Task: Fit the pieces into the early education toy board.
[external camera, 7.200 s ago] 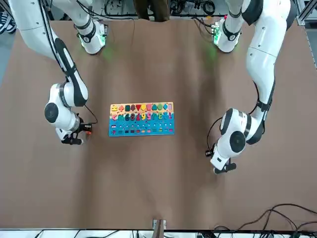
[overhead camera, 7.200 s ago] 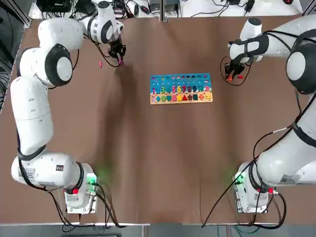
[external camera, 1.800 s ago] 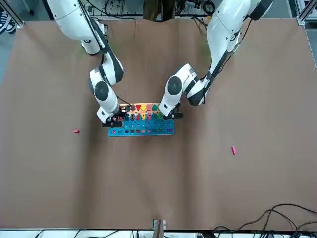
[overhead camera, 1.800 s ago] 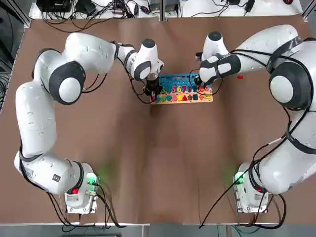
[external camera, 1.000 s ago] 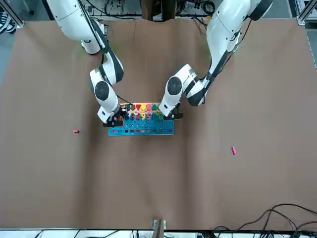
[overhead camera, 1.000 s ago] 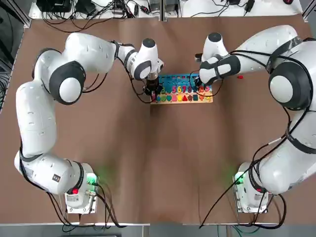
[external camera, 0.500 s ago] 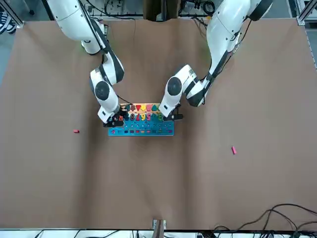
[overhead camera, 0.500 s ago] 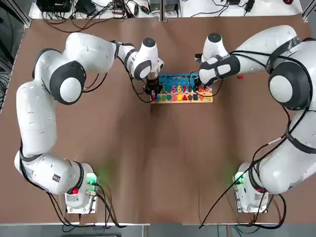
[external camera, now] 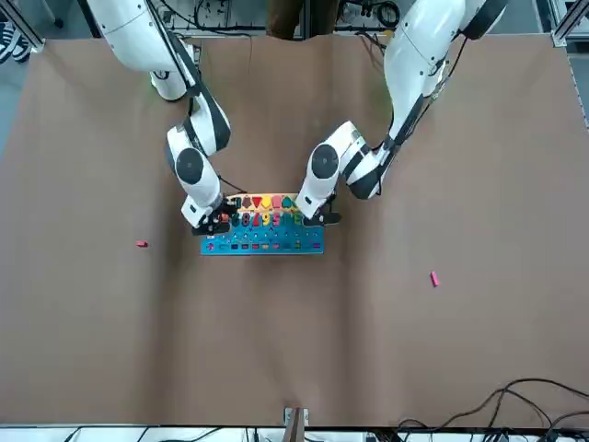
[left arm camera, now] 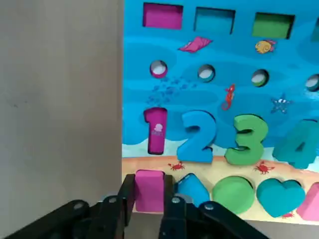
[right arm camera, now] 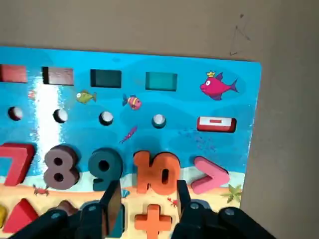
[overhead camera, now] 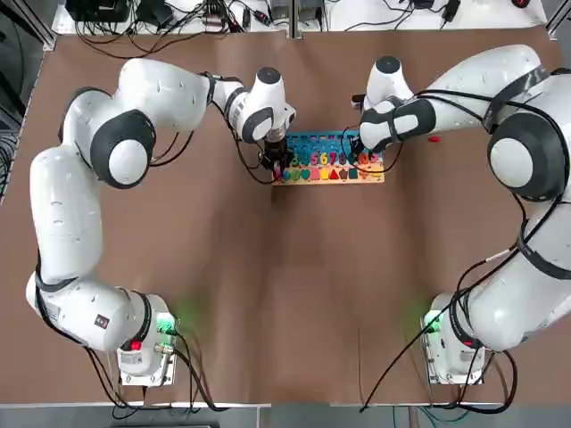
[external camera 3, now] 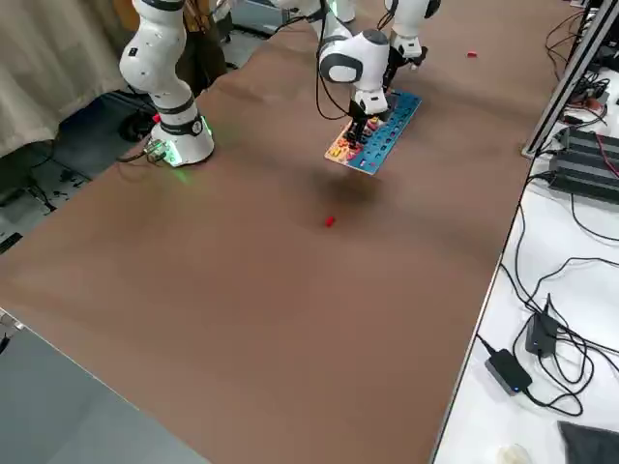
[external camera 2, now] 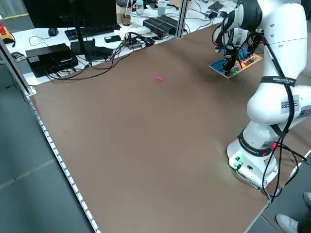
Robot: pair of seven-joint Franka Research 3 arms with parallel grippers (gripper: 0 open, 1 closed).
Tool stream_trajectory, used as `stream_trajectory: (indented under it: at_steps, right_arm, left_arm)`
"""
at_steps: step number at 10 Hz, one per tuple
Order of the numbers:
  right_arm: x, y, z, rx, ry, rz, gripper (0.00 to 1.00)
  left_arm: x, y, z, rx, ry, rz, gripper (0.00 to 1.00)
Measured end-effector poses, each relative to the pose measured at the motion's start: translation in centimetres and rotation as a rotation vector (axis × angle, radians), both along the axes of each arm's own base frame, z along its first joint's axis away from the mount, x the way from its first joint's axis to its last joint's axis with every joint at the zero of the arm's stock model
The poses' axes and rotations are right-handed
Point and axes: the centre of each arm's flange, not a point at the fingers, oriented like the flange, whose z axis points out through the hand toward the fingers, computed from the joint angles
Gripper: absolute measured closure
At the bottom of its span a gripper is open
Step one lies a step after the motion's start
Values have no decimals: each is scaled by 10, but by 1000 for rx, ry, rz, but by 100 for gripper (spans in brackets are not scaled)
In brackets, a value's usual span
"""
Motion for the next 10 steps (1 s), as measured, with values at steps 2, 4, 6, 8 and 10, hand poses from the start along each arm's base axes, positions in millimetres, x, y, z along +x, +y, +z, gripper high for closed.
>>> stream_trajectory:
  at_steps: [2,4,6,8,10]
  right_arm:
    - [1,-2,15,-6,3,-3,47]
    - [9,-13,29,-5,-6,-26,47]
    - [28,-46,42,-2,-17,-92,47]
    - [48,-92,49,-3,-18,-160,47]
    - [62,-150,48,-5,-11,-235,47]
  left_arm:
    - [2,0,1,-2,-3,2,69]
    - [3,0,1,-2,-4,3,67]
    - [3,0,1,-2,-4,4,67]
    - [4,0,2,-1,-4,5,65]
    - [7,0,5,1,-5,6,65]
